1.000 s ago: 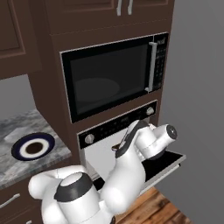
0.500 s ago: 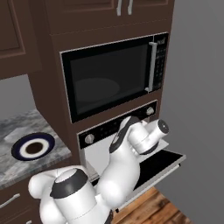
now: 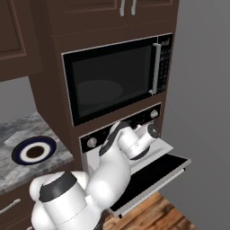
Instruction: Take the baked cake out of the oven and place it on the plate for cooling. Then close the oven door.
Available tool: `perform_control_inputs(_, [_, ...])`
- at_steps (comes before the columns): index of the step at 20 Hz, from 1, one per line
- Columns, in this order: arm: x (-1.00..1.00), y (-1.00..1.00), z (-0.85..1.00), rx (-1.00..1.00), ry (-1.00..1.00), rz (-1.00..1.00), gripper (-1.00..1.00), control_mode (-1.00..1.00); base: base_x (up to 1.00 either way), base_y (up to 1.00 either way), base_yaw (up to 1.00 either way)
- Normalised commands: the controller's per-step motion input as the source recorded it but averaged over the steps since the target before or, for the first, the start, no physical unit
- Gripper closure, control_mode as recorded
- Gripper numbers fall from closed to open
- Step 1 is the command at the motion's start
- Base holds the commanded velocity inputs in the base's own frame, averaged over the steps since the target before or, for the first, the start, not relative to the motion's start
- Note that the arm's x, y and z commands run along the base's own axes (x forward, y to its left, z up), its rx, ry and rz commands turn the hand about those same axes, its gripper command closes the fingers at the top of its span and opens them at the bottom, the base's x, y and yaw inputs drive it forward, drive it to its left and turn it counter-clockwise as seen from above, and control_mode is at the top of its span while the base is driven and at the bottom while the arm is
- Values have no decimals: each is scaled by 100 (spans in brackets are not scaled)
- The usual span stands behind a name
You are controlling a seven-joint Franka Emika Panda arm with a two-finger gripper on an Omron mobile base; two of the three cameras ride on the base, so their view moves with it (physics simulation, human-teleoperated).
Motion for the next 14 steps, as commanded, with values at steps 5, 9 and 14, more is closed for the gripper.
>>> perform_control_inputs(5, [0, 20, -24, -1, 6, -5, -100, -100, 0, 0, 0])
perform_control_inputs(9, [0, 1, -27, 0, 12, 0, -100, -100, 0, 0, 0])
perform_control_inputs(14, [0, 0, -12, 0, 5, 0, -100, -100, 0, 0, 0])
